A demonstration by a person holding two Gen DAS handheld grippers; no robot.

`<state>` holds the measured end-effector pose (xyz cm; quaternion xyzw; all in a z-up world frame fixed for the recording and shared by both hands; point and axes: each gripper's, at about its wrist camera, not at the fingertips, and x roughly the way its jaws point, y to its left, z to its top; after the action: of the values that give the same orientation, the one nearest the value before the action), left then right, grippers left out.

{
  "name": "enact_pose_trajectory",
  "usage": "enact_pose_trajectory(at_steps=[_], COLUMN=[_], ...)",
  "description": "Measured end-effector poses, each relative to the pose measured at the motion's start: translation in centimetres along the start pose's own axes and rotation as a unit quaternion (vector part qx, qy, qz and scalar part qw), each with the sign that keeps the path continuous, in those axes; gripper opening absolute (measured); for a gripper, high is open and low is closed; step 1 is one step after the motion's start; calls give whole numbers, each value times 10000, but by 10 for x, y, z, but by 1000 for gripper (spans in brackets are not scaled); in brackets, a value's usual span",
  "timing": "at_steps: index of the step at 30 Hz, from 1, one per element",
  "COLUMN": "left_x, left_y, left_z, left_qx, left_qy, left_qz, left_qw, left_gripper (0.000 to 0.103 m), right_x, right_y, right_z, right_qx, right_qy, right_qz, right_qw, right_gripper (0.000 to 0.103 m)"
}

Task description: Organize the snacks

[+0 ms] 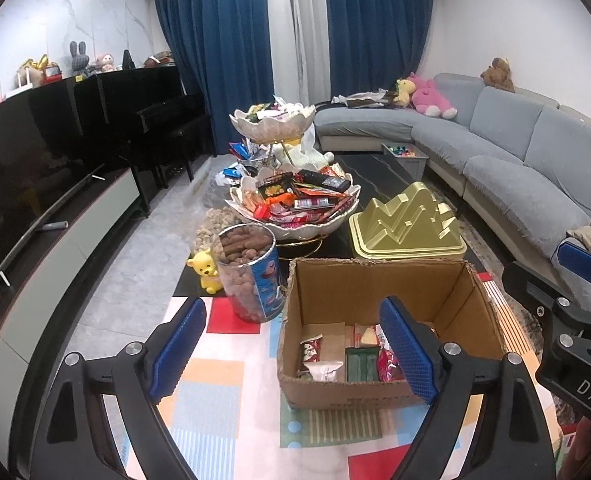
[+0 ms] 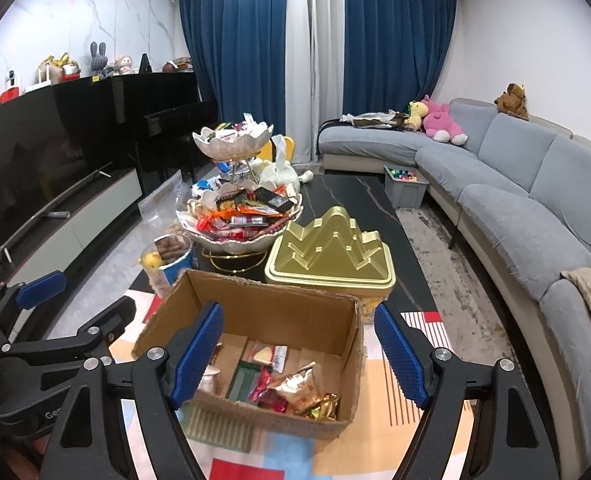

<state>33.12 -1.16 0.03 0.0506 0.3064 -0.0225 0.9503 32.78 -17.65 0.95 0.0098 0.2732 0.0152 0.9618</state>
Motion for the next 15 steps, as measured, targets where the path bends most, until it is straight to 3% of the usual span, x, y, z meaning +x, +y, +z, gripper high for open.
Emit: enact_pose_trajectory(at_steps=[15], left_x=[-61], left_y=[0], left_z=[-25], left_qx=[-81], left_qy=[-27], left_qz=[15], left_qw=[10000], left_gripper=[91], right_x=[-56], right_y=[-3], right_z=[-22], right_qx=[89], right_qy=[-106], right_qz=[12], right_qw=[9999], right_gripper=[79])
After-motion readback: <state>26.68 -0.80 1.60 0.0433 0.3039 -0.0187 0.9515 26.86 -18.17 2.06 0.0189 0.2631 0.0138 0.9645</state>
